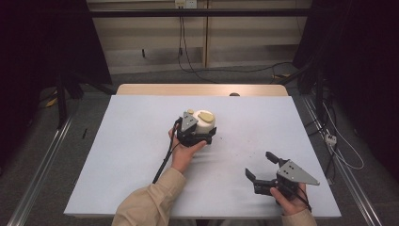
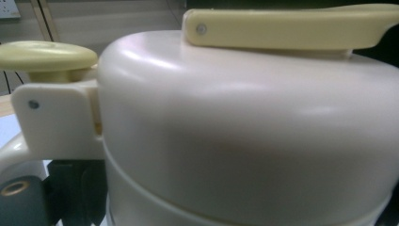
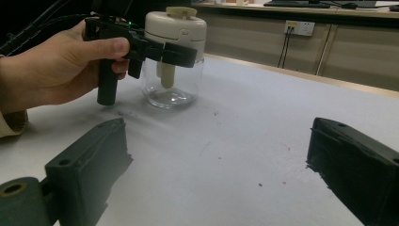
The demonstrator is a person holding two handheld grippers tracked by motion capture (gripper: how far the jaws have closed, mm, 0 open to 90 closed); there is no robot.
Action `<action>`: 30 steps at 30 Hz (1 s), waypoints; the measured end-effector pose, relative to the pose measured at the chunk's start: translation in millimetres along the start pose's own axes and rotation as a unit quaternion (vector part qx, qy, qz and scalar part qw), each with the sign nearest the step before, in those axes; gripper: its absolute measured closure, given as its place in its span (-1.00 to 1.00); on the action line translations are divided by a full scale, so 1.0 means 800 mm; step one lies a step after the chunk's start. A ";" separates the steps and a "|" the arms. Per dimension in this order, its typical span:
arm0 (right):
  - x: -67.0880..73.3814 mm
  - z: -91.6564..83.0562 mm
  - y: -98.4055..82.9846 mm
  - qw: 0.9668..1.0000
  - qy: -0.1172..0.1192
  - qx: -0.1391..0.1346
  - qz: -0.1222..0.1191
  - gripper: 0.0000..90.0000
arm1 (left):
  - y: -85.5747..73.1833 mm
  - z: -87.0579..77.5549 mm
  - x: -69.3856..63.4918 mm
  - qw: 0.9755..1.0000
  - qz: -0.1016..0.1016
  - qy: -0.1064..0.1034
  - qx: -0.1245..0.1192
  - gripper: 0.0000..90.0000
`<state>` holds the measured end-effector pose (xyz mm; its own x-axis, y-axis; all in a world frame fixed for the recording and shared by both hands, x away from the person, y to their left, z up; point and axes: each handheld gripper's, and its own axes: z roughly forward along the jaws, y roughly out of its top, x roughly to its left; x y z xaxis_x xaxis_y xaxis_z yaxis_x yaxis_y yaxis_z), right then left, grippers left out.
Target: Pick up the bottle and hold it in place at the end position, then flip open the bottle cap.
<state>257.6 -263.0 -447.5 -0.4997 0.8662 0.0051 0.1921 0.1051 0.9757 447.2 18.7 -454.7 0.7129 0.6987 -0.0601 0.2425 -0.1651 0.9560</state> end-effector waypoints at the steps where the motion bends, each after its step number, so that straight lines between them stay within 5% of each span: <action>1: 0.000 0.000 0.000 1.000 0.000 0.000 0.000 -0.89 | 0.000 0.000 0.000 1.000 -0.003 0.001 0.000 -0.87; 30: -0.004 0.049 0.019 1.000 0.009 0.017 0.010 -0.90 | -0.010 -0.008 0.003 1.000 -0.020 -0.006 -0.007 -0.88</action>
<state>295.0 -245.0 -441.2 -0.5098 0.8598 0.0284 0.2302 0.1046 0.9675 442.8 26.7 -460.8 0.7106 0.6961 -0.1023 0.2621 -0.1270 0.9566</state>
